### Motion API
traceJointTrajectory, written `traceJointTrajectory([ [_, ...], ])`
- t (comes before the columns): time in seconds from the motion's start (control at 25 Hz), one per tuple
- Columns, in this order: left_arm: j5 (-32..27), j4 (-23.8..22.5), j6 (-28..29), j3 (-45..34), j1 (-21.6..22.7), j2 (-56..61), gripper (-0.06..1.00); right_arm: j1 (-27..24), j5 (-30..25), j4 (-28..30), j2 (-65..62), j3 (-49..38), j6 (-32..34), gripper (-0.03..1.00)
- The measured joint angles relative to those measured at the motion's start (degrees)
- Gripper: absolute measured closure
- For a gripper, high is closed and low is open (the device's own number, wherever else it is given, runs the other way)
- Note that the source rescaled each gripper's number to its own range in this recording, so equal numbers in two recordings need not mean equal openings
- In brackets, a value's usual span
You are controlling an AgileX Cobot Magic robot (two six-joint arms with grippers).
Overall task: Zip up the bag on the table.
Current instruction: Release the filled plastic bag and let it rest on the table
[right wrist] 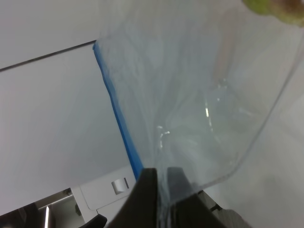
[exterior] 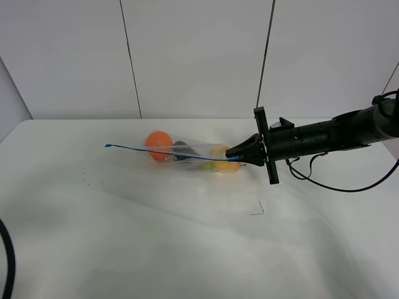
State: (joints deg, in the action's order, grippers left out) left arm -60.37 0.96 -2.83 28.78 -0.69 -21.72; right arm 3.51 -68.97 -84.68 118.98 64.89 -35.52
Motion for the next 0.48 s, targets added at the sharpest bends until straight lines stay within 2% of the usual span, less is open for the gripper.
traceJointTrajectory([
  [0.2,-0.1,0.0,0.0,0.0,0.0,1.7,-0.05,0.0,0.0,0.0,0.0,0.0,0.0,0.97],
  [0.48,-0.1,0.0,0.0,0.0,0.0,14.6,-0.05,0.0,0.0,0.0,0.0,0.0,0.0,0.97],
])
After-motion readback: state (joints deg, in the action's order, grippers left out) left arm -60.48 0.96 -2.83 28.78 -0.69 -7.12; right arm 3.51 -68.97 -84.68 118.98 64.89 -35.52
